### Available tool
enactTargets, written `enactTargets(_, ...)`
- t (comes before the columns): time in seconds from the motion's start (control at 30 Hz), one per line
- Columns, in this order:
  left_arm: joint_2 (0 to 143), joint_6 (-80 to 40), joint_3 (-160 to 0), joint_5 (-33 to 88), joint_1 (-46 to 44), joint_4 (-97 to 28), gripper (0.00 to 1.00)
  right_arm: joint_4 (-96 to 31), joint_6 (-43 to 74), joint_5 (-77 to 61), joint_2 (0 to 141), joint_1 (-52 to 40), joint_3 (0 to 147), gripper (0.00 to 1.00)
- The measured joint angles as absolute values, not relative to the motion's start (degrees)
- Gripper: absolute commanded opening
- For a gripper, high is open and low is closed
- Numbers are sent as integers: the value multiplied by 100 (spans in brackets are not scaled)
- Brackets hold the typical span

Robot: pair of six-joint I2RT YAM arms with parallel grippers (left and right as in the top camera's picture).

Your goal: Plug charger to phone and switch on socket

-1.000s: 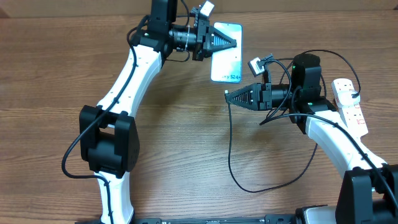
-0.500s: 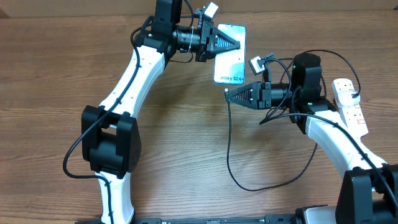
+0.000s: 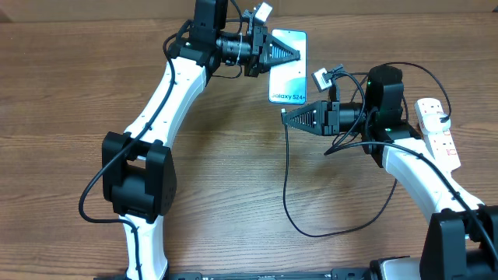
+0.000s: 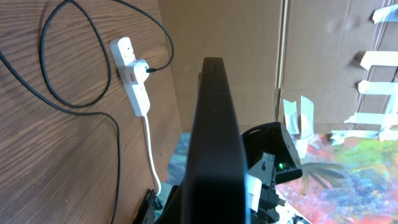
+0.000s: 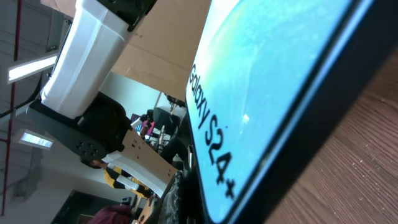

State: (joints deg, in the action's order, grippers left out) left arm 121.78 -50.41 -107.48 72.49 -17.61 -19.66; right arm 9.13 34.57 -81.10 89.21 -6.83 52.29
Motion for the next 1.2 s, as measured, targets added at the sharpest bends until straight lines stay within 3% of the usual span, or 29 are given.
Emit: enactTargets(1.2,12178,-5496,-10748,7371,-1712,-1304,4,1455,4097,-7907,8921,-642,5229,4)
